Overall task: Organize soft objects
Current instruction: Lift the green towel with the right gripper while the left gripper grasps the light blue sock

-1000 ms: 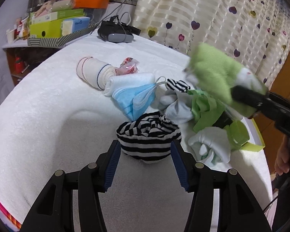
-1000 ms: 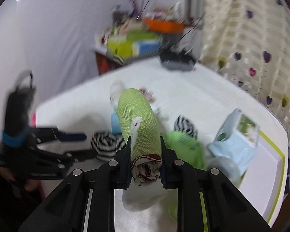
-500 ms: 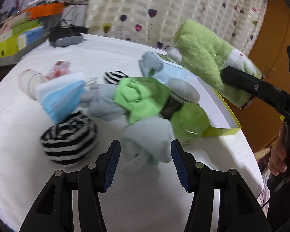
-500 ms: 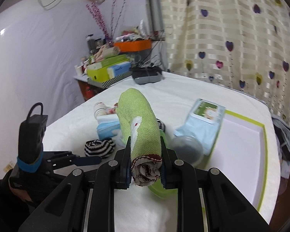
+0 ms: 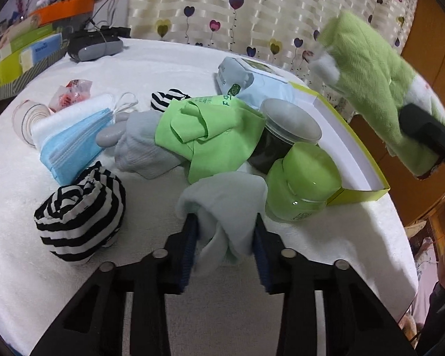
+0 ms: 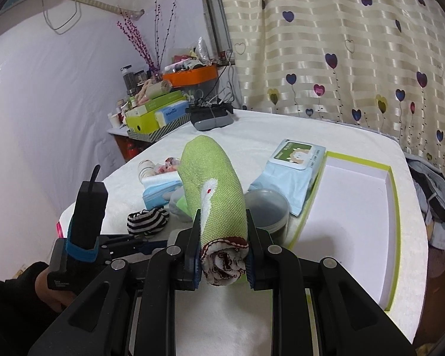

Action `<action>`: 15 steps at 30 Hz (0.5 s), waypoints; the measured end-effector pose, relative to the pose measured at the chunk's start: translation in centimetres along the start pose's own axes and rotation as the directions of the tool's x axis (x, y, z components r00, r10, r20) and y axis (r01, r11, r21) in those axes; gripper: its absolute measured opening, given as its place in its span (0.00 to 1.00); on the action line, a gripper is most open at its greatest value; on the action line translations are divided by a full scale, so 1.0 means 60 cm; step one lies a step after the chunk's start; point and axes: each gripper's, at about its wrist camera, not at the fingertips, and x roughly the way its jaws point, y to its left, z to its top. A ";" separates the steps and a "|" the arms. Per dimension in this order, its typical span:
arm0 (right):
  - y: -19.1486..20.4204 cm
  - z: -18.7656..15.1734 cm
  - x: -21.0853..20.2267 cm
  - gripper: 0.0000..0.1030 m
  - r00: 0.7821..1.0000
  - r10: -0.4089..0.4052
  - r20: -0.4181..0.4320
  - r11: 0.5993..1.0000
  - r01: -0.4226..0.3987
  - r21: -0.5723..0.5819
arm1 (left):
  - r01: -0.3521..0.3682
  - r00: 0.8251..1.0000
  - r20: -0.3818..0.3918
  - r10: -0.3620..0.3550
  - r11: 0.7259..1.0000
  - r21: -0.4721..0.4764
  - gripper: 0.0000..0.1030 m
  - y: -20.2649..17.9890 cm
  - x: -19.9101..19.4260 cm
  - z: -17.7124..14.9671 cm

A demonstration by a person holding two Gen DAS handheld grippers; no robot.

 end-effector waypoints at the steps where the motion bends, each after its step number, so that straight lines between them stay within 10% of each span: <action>1: -0.002 -0.002 -0.002 0.22 1.000 -0.001 0.002 1.000 0.001 0.005 | -0.001 1.000 0.004 0.001 1.000 -0.001 0.28 0.000 -0.003 -0.001; 15: 0.002 -0.009 -0.035 0.22 0.999 -0.021 0.041 0.999 0.019 0.042 | 0.015 0.990 0.138 -0.015 1.000 0.001 0.27 -0.020 -0.093 0.011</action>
